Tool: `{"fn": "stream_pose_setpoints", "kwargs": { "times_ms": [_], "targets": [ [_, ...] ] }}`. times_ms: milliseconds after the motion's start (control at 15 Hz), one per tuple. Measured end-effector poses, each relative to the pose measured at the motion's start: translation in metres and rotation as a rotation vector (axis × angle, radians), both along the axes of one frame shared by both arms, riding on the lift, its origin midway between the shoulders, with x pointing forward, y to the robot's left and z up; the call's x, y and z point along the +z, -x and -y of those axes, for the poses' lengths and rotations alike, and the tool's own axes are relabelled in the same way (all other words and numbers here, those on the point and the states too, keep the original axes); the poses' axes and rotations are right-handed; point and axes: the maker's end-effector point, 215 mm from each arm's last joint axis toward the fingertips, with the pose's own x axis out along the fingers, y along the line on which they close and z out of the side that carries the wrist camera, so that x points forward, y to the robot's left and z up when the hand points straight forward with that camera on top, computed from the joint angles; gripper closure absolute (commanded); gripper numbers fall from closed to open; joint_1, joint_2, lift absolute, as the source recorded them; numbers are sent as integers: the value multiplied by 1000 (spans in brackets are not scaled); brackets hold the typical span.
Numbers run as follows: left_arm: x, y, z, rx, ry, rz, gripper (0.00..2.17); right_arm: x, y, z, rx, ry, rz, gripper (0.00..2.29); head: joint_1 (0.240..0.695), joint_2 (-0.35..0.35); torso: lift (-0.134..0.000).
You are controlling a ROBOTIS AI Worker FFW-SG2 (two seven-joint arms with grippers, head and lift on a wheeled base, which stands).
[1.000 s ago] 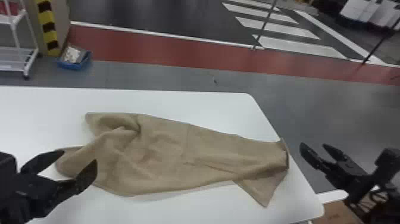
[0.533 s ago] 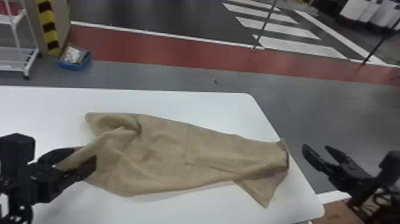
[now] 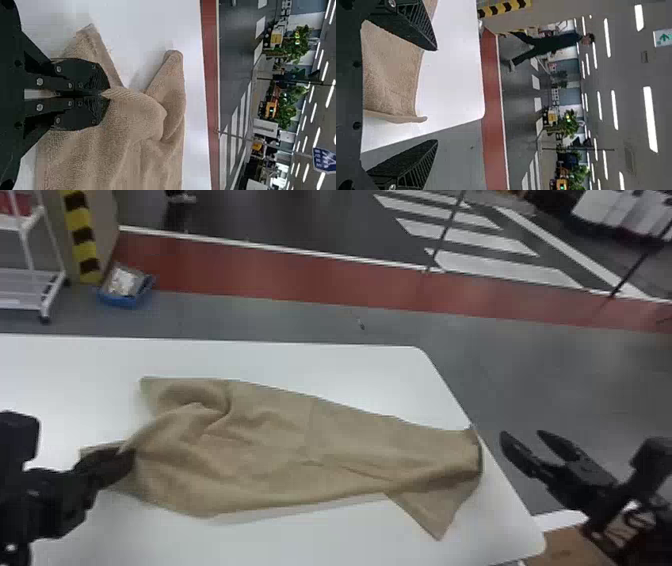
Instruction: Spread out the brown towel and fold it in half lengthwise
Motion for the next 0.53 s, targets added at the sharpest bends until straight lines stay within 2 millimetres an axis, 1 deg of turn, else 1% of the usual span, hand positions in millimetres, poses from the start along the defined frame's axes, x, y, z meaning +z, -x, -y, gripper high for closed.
{"fn": "stream_pose_setpoints", "kwargs": {
  "times_ms": [133,200,267,333,400,467,533],
  "targets": [
    [18,7,-20,41,2,2,2142,-7,-5,-20,75,42,-42,87,695,-350,-124],
    [24,10,-33,68,0,0,2142,-12,-6,-34,123,62,-64,97,695,-350,-124],
    [25,11,-46,94,-3,-10,2142,-16,-8,-49,173,82,-86,113,695,-339,-124],
    [25,10,-56,117,-7,-19,2142,-20,-9,-63,222,100,-108,130,695,-316,-124],
    [25,8,-65,142,-14,-28,2142,-26,-8,-82,285,112,-140,154,695,-288,-124],
    [23,5,-71,157,-19,-37,2142,-32,-7,-99,335,108,-179,191,695,-248,-124],
    [20,4,-72,162,-21,-47,2142,-39,-3,-117,375,94,-226,211,695,-248,-124]
  ]
}}
